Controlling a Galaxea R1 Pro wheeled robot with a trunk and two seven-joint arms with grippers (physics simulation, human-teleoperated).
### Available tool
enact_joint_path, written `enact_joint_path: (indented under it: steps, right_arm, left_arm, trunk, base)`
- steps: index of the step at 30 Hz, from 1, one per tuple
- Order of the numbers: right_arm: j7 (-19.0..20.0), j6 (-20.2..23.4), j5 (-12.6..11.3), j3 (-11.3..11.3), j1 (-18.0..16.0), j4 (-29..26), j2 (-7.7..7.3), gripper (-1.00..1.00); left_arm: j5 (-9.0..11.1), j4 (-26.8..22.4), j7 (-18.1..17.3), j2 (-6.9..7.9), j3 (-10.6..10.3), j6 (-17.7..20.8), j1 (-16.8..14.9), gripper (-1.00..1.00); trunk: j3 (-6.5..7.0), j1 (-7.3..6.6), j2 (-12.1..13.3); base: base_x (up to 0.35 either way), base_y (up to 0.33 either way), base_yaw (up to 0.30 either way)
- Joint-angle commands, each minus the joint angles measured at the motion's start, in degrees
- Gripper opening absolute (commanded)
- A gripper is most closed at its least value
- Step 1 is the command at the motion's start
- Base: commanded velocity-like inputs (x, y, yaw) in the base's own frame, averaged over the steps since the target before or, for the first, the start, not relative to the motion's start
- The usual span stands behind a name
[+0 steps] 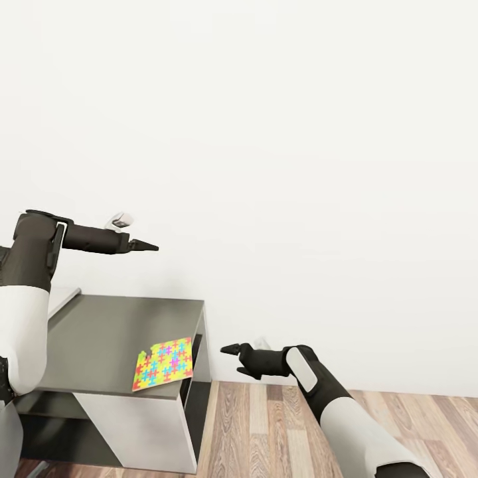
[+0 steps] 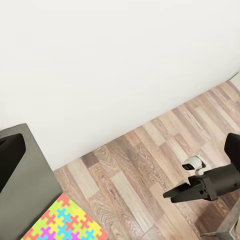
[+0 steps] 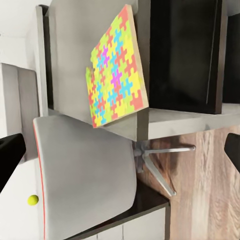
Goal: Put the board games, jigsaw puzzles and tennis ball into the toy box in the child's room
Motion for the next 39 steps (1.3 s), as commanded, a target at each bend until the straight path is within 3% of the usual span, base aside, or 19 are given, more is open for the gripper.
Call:
enact_joint_path:
  steps: [1,27,39]
  right_arm:
    - [0.3,0.1,0.3,0.0,0.0,0.0,0.0,1.0]
    - [1.0,-0.3,0.3,0.2,0.0,-0.9,0.12,1.0]
    - [1.0,-0.3,0.2,3.7,0.4,-4.9,-0.1,1.0]
  left_arm:
    - [-0.6,0.0,-0.5,-0.02,0.1,0.6,0.0,1.0]
    - [-0.6,0.0,-0.5,0.0,0.0,0.4,0.5,1.0]
    - [-0.5,0.0,-0.5,-0.02,0.0,0.3,0.5,1.0]
  trunk:
    - [-0.26,0.23,-0.5]
    - [-4.92,5.94,-10.9]
    - [-7.08,8.58,-15.7]
  base:
    - [0.0,0.0,0.0]
    - [0.0,0.0,0.0]
    - [0.0,0.0,0.0]
